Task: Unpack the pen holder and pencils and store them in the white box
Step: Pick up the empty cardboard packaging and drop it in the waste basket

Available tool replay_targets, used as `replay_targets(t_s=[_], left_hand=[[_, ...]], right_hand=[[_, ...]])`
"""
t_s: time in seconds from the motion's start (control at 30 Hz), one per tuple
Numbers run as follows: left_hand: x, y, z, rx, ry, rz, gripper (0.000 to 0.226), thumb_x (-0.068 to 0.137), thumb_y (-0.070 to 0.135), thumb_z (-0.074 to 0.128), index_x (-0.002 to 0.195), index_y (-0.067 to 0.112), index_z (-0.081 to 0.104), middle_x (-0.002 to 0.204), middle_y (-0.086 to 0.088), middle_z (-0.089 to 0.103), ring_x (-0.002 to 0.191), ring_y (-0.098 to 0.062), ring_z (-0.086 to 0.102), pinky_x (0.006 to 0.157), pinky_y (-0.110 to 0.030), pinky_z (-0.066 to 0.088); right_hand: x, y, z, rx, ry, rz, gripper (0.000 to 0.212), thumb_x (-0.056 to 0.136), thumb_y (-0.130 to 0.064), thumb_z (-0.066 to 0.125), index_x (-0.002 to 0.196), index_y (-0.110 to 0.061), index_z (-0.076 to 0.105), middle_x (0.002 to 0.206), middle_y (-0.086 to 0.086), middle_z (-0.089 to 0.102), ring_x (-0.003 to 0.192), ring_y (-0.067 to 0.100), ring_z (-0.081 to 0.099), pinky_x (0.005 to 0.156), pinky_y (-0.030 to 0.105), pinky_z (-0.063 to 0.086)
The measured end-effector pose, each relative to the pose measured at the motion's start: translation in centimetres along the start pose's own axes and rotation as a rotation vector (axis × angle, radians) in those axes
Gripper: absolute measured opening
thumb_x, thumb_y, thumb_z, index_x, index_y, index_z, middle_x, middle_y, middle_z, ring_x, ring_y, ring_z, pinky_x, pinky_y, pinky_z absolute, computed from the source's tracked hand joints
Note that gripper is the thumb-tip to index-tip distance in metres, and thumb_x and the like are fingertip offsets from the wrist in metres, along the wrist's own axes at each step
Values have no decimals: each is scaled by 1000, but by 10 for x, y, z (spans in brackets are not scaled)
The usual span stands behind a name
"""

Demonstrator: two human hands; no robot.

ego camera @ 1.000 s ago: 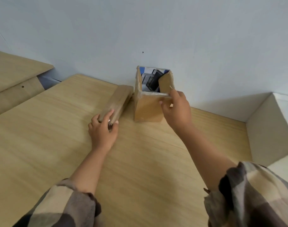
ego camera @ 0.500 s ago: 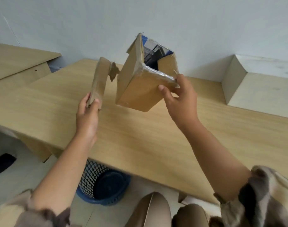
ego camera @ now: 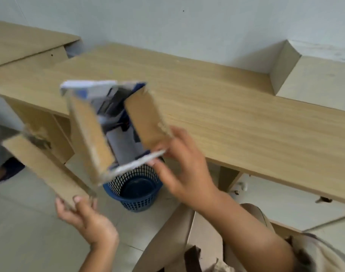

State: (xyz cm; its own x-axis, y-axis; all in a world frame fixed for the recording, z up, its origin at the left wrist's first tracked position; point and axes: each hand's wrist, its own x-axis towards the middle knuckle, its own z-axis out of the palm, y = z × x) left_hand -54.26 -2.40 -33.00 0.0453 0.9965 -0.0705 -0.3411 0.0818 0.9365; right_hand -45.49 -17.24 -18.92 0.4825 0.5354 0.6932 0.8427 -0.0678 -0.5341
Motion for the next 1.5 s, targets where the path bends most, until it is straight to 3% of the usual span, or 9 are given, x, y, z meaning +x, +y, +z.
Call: replay_targets(t_s=[0.1, 0.23, 0.33, 0.47, 0.63, 0.87, 0.97, 1.3, 1.5], left_hand=[[20, -57, -23, 41, 53, -206, 34, 93, 20, 38, 125, 30, 36, 133, -4, 48, 107, -21, 56, 90, -33, 47], [39, -131, -45, 139, -14, -513, 50, 86, 27, 49, 135, 20, 41, 93, 35, 60, 81, 5, 49, 66, -26, 44], [33, -106, -13, 234, 10, -485, 47, 91, 28, 43, 137, 20, 36, 129, -5, 54, 110, -26, 57, 94, -39, 48], [41, -101, 19, 367, -4, -504, 44, 97, 27, 41, 139, 20, 34, 134, -19, 50, 115, -35, 54, 88, -35, 42], [67, -110, 48, 507, -118, -531, 44, 96, 34, 42, 139, 28, 34, 137, -22, 45, 114, -38, 53, 83, -33, 39], [97, -125, 75, 537, -380, -639, 48, 98, 31, 38, 144, 26, 27, 148, -9, 38, 130, -29, 41, 105, -35, 33], [110, -134, 80, 586, -493, -708, 54, 97, 40, 32, 147, 26, 20, 153, -4, 28, 138, -28, 31, 111, -38, 25], [121, -178, 73, 886, -659, -628, 63, 75, 44, 32, 137, 35, 32, 143, -12, 43, 126, -39, 43, 100, -55, 42], [98, -140, 72, 982, -741, -396, 72, 70, 29, 34, 142, 18, 33, 145, -14, 42, 132, -34, 39, 110, -49, 33]], right_hand=[[-20, 15, 31, -164, -290, -145, 18, 88, -19, 58, 100, -6, 58, 127, 18, 52, 91, 26, 60, 58, 37, 54], [-45, 54, 68, -310, -542, -176, 18, 89, -23, 50, 102, -14, 43, 133, 21, 51, 87, 31, 64, 50, 31, 52], [-52, 86, 93, -423, -594, -99, 19, 86, -26, 48, 101, -15, 46, 126, 20, 56, 82, 33, 67, 44, 32, 53], [-44, 126, 121, -557, -640, 63, 23, 80, -21, 57, 99, -9, 62, 118, 24, 61, 65, 36, 67, 35, 34, 51], [-23, 157, 147, -557, -632, 285, 33, 88, -14, 52, 120, -6, 57, 141, 22, 44, 99, 43, 62, 71, 46, 57], [7, 182, 181, -506, -613, 535, 39, 90, -11, 47, 129, -14, 51, 144, 14, 42, 116, 34, 54, 88, 34, 47], [2, 192, 189, -374, -723, 725, 61, 89, -8, 50, 143, -30, 32, 158, 6, 16, 137, 27, 34, 103, 29, 37], [-22, 191, 187, -378, -896, 922, 57, 91, -24, 53, 143, -26, 30, 151, 8, 30, 135, 29, 36, 110, 38, 36], [-12, 163, 188, -321, -894, 931, 49, 95, -31, 45, 141, -18, 35, 149, 12, 35, 134, 29, 38, 109, 37, 36]])
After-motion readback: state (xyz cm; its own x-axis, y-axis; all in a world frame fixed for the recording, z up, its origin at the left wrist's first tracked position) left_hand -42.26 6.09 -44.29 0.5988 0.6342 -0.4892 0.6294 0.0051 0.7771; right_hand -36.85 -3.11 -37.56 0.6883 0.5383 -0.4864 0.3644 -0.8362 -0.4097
